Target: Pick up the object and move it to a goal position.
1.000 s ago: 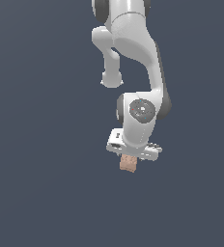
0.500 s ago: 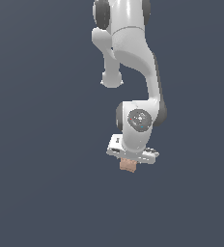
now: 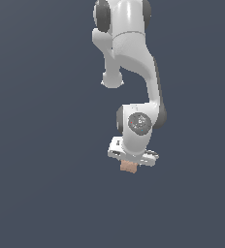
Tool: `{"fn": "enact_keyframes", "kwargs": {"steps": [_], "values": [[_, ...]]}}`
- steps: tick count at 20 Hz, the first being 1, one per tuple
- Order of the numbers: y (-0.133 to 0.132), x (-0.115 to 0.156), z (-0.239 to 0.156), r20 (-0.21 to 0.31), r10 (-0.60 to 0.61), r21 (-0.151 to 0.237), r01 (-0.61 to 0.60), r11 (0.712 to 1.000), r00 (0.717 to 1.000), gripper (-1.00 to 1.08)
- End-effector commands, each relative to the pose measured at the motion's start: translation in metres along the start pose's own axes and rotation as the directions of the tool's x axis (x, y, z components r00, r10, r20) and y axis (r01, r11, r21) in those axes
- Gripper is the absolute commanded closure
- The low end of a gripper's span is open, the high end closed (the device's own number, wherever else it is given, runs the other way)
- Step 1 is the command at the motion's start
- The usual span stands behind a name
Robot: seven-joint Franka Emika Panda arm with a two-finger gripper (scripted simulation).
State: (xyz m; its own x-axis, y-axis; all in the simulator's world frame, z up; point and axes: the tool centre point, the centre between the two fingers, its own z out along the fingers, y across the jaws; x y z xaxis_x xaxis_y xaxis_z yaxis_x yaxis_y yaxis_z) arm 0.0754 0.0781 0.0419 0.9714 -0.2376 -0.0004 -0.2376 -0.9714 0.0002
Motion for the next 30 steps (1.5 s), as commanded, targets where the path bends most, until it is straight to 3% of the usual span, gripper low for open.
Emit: {"fn": "enact_keyframes", "kwargs": {"steps": [1, 17, 30], "values": [[0.000, 0.000, 0.000, 0.000, 0.000, 0.000, 0.000, 1.000, 1.000, 1.08], [0.014, -0.006, -0.016, 0.000, 0.000, 0.000, 0.000, 1.000, 1.000, 1.08], [0.082, -0.035, -0.093, 0.000, 0.000, 0.001, 0.000, 1.000, 1.000, 1.08]]}}
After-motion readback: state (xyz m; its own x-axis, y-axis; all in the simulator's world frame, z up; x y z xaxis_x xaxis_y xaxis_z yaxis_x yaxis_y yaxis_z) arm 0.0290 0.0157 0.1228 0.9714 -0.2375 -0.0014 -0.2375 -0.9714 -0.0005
